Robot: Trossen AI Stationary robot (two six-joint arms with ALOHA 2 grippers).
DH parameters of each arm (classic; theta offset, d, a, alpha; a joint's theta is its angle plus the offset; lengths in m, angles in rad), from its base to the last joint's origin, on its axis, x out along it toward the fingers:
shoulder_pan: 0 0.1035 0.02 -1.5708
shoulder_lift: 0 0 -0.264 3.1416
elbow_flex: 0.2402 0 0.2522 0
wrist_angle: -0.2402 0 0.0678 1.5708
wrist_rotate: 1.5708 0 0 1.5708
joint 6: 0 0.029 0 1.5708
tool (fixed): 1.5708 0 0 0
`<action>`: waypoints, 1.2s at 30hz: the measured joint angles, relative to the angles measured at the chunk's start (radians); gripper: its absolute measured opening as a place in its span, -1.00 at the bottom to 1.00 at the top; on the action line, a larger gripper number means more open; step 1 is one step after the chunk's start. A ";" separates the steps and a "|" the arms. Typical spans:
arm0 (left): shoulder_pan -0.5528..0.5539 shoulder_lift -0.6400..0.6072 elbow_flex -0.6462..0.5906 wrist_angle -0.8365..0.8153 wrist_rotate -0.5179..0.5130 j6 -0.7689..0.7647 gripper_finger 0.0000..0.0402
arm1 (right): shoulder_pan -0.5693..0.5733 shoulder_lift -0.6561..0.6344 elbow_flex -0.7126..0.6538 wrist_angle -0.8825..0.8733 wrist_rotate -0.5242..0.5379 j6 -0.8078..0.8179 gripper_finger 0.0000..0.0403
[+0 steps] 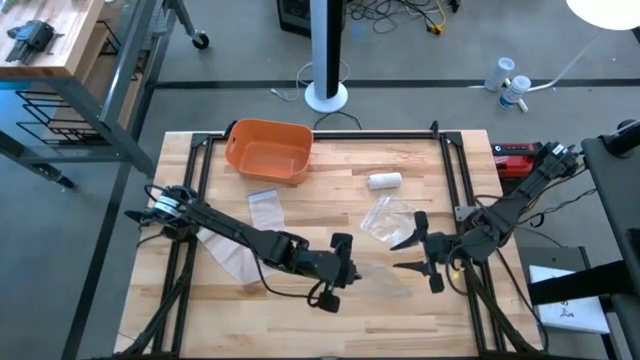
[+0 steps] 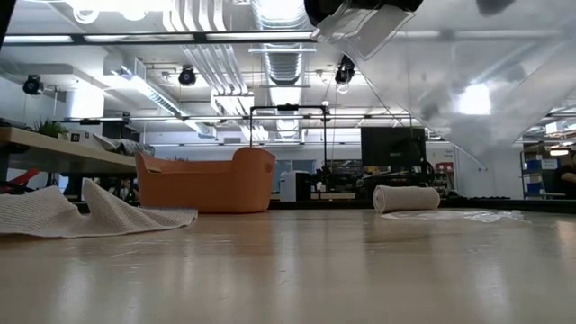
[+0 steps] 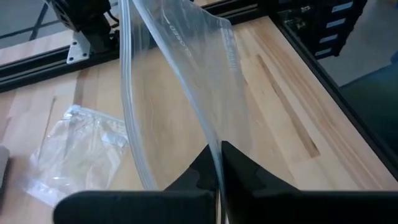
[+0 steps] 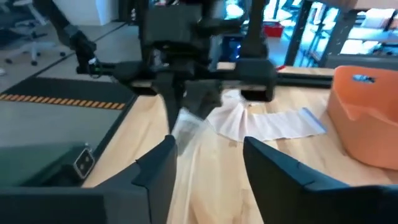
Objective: Roll bandage
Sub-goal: Open the transparent zip bag
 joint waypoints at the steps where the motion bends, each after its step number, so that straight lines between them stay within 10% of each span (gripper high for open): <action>1: 0.000 0.000 0.000 0.000 -0.012 -0.002 -1.00 | 0.000 0.010 0.000 0.004 -0.003 0.009 -0.19; 36: -0.002 0.000 -0.001 -0.005 -0.076 -0.007 -0.99 | -0.042 0.189 0.064 0.124 0.012 0.064 -0.99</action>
